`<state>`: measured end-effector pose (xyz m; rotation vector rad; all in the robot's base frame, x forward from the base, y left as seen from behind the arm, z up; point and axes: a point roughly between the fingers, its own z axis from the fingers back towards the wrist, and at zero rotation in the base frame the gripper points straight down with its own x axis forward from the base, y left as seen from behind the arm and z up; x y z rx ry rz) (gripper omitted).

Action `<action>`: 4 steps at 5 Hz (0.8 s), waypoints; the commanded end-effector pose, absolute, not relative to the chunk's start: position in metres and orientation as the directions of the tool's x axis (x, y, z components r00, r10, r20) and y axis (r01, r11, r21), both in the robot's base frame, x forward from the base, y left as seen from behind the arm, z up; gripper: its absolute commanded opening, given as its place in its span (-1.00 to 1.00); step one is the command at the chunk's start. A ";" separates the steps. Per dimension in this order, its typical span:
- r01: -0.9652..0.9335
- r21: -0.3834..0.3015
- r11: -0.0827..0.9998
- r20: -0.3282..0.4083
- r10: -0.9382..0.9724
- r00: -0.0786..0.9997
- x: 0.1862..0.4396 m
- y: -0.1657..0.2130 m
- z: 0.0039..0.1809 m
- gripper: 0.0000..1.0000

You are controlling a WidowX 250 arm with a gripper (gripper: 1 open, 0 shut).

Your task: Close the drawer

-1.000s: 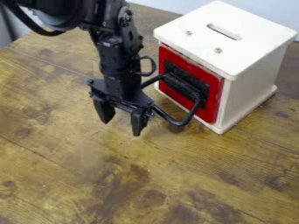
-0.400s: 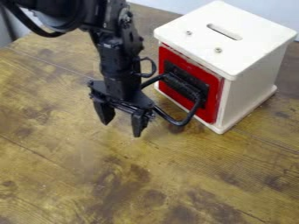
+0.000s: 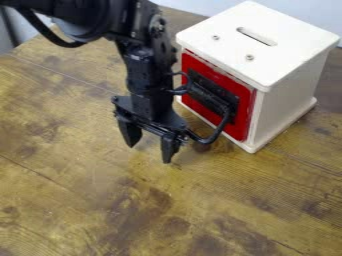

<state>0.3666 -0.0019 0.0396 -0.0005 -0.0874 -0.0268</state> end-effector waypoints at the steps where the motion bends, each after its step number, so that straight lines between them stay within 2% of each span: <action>1: -0.005 0.005 1.000 0.212 0.004 0.977 0.380 -0.015 0.084 -1.00; 2: -0.007 -0.003 1.000 0.224 0.008 0.975 0.382 -0.013 0.093 1.00; 3: -0.010 -0.008 1.000 0.233 0.012 0.973 0.384 -0.010 0.103 1.00; 4: -0.019 -0.008 1.000 0.225 0.021 0.974 0.383 -0.006 0.104 1.00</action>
